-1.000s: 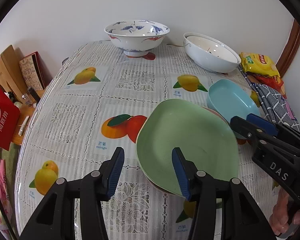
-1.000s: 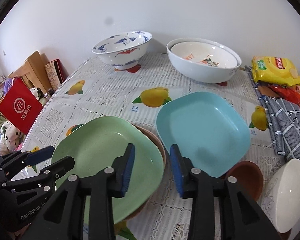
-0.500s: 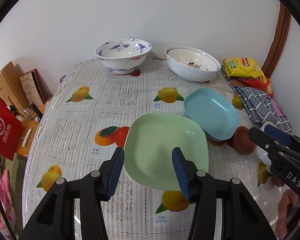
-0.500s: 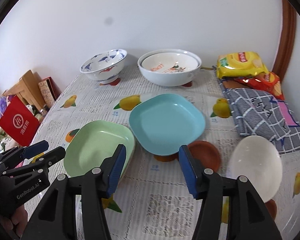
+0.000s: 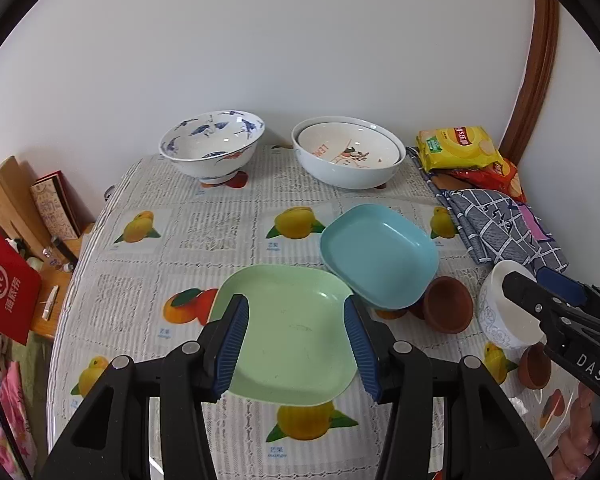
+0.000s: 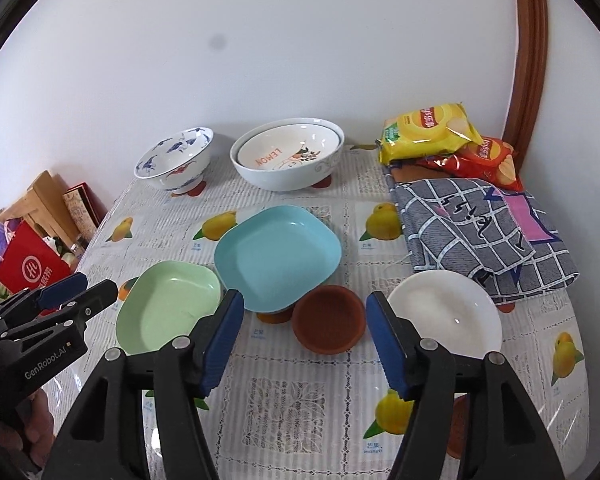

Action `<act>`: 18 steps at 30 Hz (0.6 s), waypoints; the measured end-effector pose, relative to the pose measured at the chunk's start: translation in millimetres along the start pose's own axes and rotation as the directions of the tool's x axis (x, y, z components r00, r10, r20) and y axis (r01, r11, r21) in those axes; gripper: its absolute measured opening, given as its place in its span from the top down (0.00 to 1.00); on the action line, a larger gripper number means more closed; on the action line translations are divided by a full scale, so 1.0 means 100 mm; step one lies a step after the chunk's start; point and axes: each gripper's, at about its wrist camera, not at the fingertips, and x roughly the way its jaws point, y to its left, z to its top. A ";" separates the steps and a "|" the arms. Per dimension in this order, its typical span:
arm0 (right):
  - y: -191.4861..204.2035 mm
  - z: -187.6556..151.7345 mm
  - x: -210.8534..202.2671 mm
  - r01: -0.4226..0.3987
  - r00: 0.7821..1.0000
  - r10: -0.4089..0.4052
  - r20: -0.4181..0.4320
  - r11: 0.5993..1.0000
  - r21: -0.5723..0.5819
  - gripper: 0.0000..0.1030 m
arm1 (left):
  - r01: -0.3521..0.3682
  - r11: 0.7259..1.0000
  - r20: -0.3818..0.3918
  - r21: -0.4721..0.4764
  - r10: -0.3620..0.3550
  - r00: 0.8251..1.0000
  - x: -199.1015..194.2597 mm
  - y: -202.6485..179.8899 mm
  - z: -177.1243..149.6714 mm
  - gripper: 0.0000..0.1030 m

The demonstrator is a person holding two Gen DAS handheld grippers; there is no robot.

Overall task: Organize plates and bowls
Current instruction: 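Move both grippers to the blue plate and pinch its rim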

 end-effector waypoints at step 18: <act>-0.16 0.26 0.65 0.035 0.996 -0.034 -0.079 0.999 0.020 0.39 | 0.025 1.000 -0.089 -0.007 -0.025 0.996 0.76 -0.11 0.35 0.54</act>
